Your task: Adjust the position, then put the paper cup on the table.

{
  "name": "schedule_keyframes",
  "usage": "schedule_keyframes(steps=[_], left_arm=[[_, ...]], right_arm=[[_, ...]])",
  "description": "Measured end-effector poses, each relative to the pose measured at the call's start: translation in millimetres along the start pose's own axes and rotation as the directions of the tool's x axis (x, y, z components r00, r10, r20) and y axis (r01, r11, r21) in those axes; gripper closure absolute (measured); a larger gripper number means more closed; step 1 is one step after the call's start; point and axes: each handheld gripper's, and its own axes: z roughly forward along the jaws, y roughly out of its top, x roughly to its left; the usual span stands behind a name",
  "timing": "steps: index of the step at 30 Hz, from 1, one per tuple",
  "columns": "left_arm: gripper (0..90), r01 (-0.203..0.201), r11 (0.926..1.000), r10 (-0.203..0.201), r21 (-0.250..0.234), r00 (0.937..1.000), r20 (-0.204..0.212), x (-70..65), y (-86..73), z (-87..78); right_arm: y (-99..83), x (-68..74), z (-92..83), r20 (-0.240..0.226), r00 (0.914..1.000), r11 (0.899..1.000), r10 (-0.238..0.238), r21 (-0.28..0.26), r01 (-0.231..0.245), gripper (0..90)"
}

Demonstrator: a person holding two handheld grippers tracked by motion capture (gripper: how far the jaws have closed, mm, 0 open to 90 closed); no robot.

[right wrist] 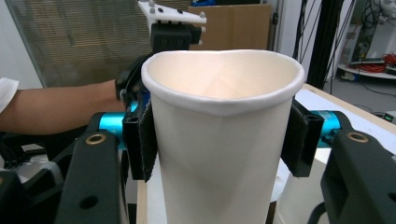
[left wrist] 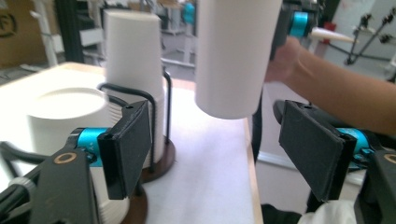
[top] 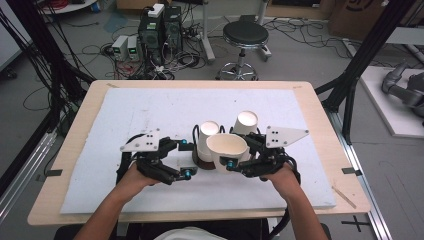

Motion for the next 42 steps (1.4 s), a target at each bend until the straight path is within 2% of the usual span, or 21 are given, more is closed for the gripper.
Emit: schedule_keyframes(steps=[5, 9, 13, 17, 25, 31, 33, 35, 42], left_arm=[[22.6, 0.012, 0.9987, -0.015, -0.049, 0.9979, -0.063, 10.6, 2.0, -22.2], [20.1, 0.019, 0.9971, -0.029, -0.073, 0.9907, -0.133, 19.8, 1.4, -40.6], [19.3, 0.033, 0.9948, -0.053, -0.097, 0.9762, -0.21, 28.0, -2.2, -53.5], [19.3, 0.053, 0.9935, -0.078, -0.101, 0.9606, -0.267, 36.0, -7.9, -59.7], [19.4, 0.067, 0.9929, -0.095, -0.099, 0.9452, -0.312, 43.6, -17.6, -64.1], [19.4, 0.071, 0.9915, -0.105, -0.109, 0.9313, -0.349, 47.9, -22.0, -67.9], [19.3, 0.071, 0.9911, -0.107, -0.112, 0.9302, -0.351, 47.3, -22.8, -68.9], [19.4, 0.07, 0.9911, -0.107, -0.113, 0.9262, -0.362, 46.8, -23.3, -70.1], [19.4, 0.066, 0.9913, -0.105, -0.114, 0.9193, -0.379, 45.4, -24.3, -73.8]], right_arm=[[2.2, -1.6, -0.7, 0.001, 1.0, 1.0, 0.002, -0.005, -0.002, 40.1], [2.7, -3.1, -0.1, 0.002, 1.0, 1.0, 0.005, 0.001, -0.006, 40.1], [1.2, -3.2, -1.0, 0.005, 1.0, 1.0, 0.006, 0.005, -0.006, 40.1], [3.0, -3.7, -3.2, 0.006, 1.0, 1.0, 0.007, 0.0, -0.007, 40.1], [3.3, -3.2, -8.6, 0.034, 0.9994, 1.0, -0.001, 0.008, 0.001, 40.1], [4.0, -1.7, -15.6, 0.046, 0.999, 1.0, -0.001, 0.031, -0.001, 40.1], [4.3, -0.6, -19.8, 0.054, 0.9985, 0.999, -0.001, 0.036, -0.001, 40.1], [5.4, 0.8, -24.9, 0.059, 0.9982, 0.999, -0.001, 0.032, -0.001, 40.1], [16.7, 1.7, -49.0, 0.086, 0.9958, 0.999, -0.031, 0.02, 0.029, 40.0]])
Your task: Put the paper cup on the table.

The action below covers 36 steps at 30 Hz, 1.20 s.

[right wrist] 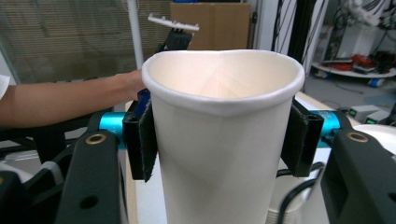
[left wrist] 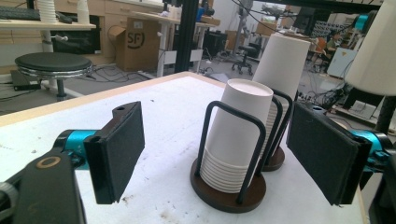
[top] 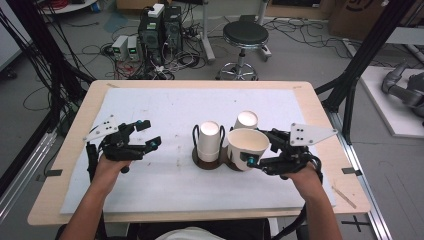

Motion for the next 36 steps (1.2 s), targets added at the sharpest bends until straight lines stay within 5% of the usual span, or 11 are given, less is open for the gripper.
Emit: schedule_keyframes(steps=[16, 26, 34, 36], left_arm=[[19.4, 0.011, 0.9999, -0.011, 0.008, 0.9999, -0.009, 2.2, -3.6, -1.2], [19.3, 0.013, 0.9999, -0.013, 0.011, 0.9998, -0.017, 4.2, -5.3, -1.3], [19.4, 0.012, 0.9998, -0.012, 0.014, 0.9997, -0.023, 5.1, -6.3, -1.6], [19.4, 0.01, 0.9998, -0.009, 0.018, 0.9997, -0.023, 5.7, -6.8, -1.4]], right_arm=[[0.9, -14.6, -57.0, 0.131, 0.9912, 0.999, 0.016, -0.045, -0.01, 39.8], [-9.5, -23.8, -78.6, 0.233, 0.9716, 0.996, 0.04, -0.085, -0.021, 39.8], [-21.0, -33.4, -83.9, 0.346, 0.9344, 0.991, 0.084, -0.128, -0.041, 39.8], [-26.8, -38.0, -80.9, 0.397, 0.9126, 0.992, 0.098, -0.115, -0.056, 39.8]])
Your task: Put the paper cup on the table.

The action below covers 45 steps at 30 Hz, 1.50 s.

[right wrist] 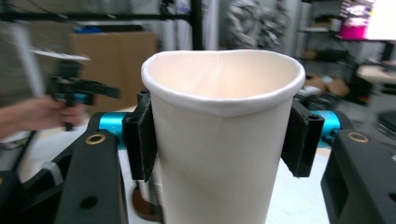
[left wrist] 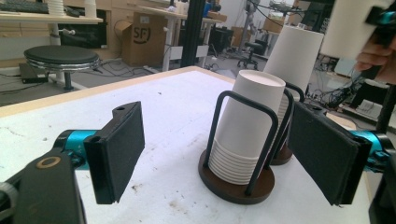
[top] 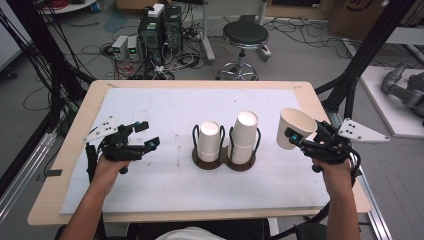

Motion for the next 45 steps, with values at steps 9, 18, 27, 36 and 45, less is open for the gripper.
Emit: schedule_keyframes(steps=[9, 18, 27, 36, 45], left_arm=[[19.4, 0.007, 0.9999, -0.007, 0.007, 1.0, -0.002, 1.5, -2.6, 1.4], [19.4, 0.004, 0.9998, -0.004, 0.017, 1.0, -0.004, 2.1, -4.8, 3.1], [19.4, 0.006, 0.9998, -0.006, 0.02, 0.9998, -0.019, 4.6, -6.6, 2.8], [19.4, 0.006, 0.9997, -0.005, 0.025, 0.9997, -0.024, 5.1, -8.1, 2.0], [19.4, 0.009, 0.9995, -0.008, 0.031, 0.9997, -0.022, 5.3, -9.4, 4.4]], right_arm=[[-40.7, -24.5, 23.1, 0.185, 0.982, 0.993, 0.036, 0.101, -0.056, 39.8], [-66.3, -42.7, 29.3, 0.249, 0.9665, 0.993, 0.063, 0.081, -0.086, 39.2], [-81.8, -60.8, 41.0, 0.343, 0.9365, 0.984, 0.074, 0.129, -0.125, 39.2], [-91.2, -69.3, 53.7, 0.354, 0.9324, 0.971, 0.07, 0.188, -0.145, 39.2], [-101.4, -81.9, 60.0, 0.383, 0.9175, 0.956, 0.106, 0.213, -0.2, 39.2]])
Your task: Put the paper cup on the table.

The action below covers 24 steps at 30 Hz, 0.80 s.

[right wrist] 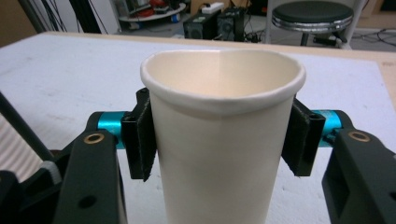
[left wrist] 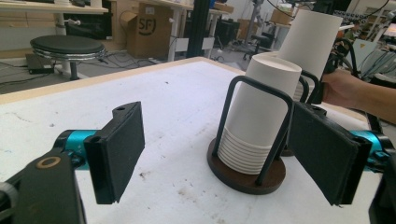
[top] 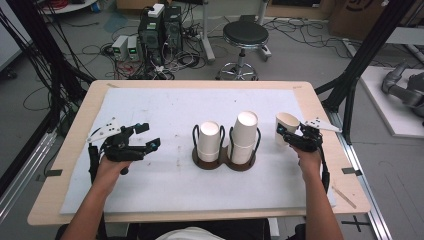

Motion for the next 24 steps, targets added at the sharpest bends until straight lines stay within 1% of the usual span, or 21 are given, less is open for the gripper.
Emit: schedule_keyframes(steps=[5, 10, 12, 14, 15, 19, 21, 23, 24], left_arm=[[19.4, -0.001, 1.0, 0.001, 0.009, 1.0, 0.0, -0.4, -1.0, 1.1], [19.4, 0.0, 1.0, 0.0, 0.008, 1.0, -0.003, 0.0, -1.3, 0.2], [19.4, -0.001, 1.0, 0.001, 0.01, 1.0, -0.004, 0.3, -1.2, -0.4], [19.4, 0.001, 1.0, -0.001, 0.008, 1.0, -0.006, 0.2, -1.5, -0.7], [19.4, 0.003, 1.0, -0.003, 0.007, 1.0, -0.005, 0.4, -1.5, -0.9], [19.4, 0.001, 0.9999, 0.0, 0.011, 1.0, -0.006, 1.0, -2.0, -0.8], [19.4, 0.001, 0.9999, -0.001, 0.011, 1.0, -0.005, 0.6, -2.0, -0.3], [19.4, -0.002, 0.9999, 0.002, 0.013, 1.0, -0.004, 0.6, -1.7, -0.2], [19.4, -0.001, 0.9999, 0.001, 0.012, 1.0, -0.006, 0.8, -1.5, -0.2]], right_arm=[[-3.5, -1.4, 5.9, 0.002, 1.0, 0.999, -0.002, 0.037, 0.002, 38.6], [-5.6, 1.9, 10.0, -0.018, 0.9998, 0.998, -0.002, 0.065, 0.003, 36.6], [-5.6, 1.2, 9.6, -0.019, 0.9998, 0.998, -0.002, 0.065, 0.004, 36.6], [-5.5, 0.8, 8.0, -0.023, 0.9997, 0.997, 0.007, 0.072, -0.005, 35.9], [-5.6, 0.7, 7.4, -0.026, 0.9997, 0.997, 0.001, 0.074, 0.001, 35.2], [-5.3, 1.6, 4.0, -0.025, 0.9997, 0.996, -0.007, 0.094, 0.01, 30.8], [-5.6, 1.6, 2.9, -0.024, 0.9997, 0.995, 0.002, 0.102, 0.001, 28.8], [-6.1, 1.7, 2.1, -0.029, 0.9996, 0.994, 0.0, 0.11, 0.003, 27.6], [-6.4, 2.6, 1.8, -0.031, 0.9995, 0.992, 0.002, 0.123, 0.001, 27.1]])
